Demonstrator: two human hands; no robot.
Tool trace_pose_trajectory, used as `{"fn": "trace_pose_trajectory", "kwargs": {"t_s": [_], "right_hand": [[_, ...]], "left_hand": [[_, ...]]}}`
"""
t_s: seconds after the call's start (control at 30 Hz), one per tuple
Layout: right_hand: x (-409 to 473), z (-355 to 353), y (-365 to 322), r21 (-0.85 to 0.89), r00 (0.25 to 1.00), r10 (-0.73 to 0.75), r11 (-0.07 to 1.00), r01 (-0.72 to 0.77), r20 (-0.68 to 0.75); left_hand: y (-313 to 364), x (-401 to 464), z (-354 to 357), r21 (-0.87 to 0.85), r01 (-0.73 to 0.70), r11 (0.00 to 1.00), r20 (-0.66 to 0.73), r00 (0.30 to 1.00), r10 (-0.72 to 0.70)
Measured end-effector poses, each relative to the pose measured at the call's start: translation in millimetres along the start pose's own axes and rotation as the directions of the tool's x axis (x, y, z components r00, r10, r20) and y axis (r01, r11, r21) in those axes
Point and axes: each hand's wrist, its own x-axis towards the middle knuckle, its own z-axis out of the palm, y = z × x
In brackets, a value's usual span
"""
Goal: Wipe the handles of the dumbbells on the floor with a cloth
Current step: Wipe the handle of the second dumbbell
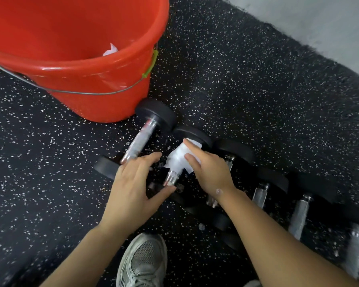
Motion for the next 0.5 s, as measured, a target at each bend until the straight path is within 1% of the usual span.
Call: {"fn": "trace_pose_trajectory", "kwargs": {"t_s": [0.1,0.2,0.3,0.4,0.47,0.5], "right_hand": [[6.5,7.6,-5.1,-0.105,1.0,0.018,0.994,-0.019,-0.008],[1.0,14.3,-8.2,-0.129,0.999,-0.008,0.992,0.013,0.039],[-11.3,12.4,-10.8,-0.092,0.978,-0.101,0.989,0.12,0.184],[-16.5,6.3,-12.9,-0.027,0.916,-0.192,0.976,0.215,0.353],[-11.6,0.5,-13.3,-0.093,0.882,-0.232,0.951,0.293,0.41],[-7.3,-2.8,-12.4,-0.149,0.878,-0.233,0.936,0.319,0.419]], "left_hand": [[-0.5,-5.8,8.1,0.017,0.019,1.0,0.006,1.0,-0.019],[-0.1,-6.5,11.4,0.048,0.028,0.998,0.001,1.0,-0.028],[-1.8,-2.6,10.5,0.081,0.013,0.997,-0.017,1.0,-0.012],[-5.6,0.5,9.2,0.103,0.017,0.995,-0.022,1.0,-0.015],[-6.5,0.7,9.2,0.107,0.025,0.994,-0.019,1.0,-0.023],[-6.7,0.4,9.5,0.109,0.025,0.994,-0.019,1.0,-0.023]]}}
